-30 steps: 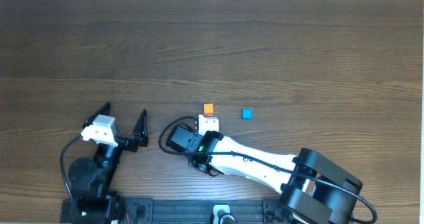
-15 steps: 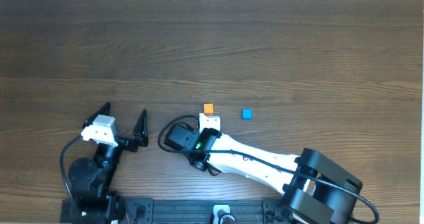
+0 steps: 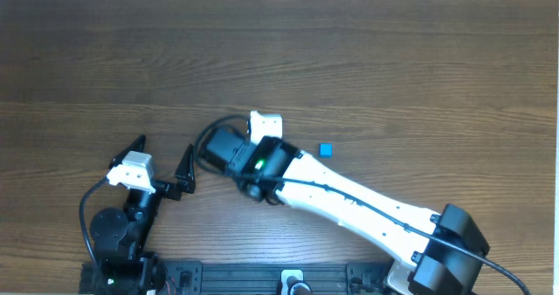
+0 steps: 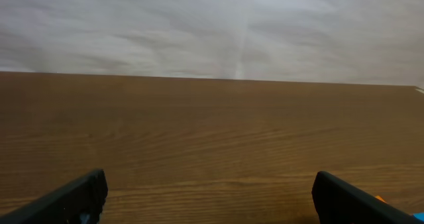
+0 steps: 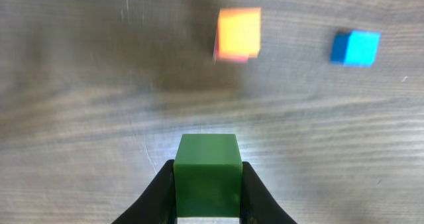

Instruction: Stack Cubes

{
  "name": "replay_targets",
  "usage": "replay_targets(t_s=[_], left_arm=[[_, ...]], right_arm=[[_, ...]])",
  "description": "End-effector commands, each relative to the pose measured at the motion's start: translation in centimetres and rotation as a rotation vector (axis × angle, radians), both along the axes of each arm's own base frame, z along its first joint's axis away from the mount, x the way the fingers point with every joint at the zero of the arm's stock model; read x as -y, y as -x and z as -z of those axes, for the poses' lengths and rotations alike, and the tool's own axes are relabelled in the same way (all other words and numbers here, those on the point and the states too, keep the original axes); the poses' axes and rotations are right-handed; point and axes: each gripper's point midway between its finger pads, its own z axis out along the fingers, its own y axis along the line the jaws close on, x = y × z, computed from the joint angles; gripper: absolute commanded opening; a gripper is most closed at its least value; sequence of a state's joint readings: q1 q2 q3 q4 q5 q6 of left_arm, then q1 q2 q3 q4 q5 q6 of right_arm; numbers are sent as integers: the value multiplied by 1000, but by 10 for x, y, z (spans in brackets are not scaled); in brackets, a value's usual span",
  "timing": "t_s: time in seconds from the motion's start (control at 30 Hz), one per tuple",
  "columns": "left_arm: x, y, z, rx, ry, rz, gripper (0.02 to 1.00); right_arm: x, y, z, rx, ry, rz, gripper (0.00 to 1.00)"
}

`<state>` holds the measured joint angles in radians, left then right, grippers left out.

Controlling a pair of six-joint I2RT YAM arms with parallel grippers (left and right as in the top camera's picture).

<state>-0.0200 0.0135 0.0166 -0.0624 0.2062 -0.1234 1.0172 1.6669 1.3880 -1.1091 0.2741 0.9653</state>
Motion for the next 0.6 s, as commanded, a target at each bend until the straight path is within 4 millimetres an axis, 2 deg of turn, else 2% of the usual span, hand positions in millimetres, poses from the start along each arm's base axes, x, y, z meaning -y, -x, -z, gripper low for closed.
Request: replay_targets(t_s=[0.03,0.2,0.3,0.6], left_arm=[[0,0,2,8,-14,2,998],[0,0,2,8,-14,2,1000],[0,0,2,8,-14,2,1000],[0,0,2,8,-14,2,998]], right_arm=[[14,-30,-22,49,-7,2,12],[23,-51,-19,37,12,-1,9],[19,-60,-13,21,4,-23,12],[11,-62,19,-80,-1,-46,9]])
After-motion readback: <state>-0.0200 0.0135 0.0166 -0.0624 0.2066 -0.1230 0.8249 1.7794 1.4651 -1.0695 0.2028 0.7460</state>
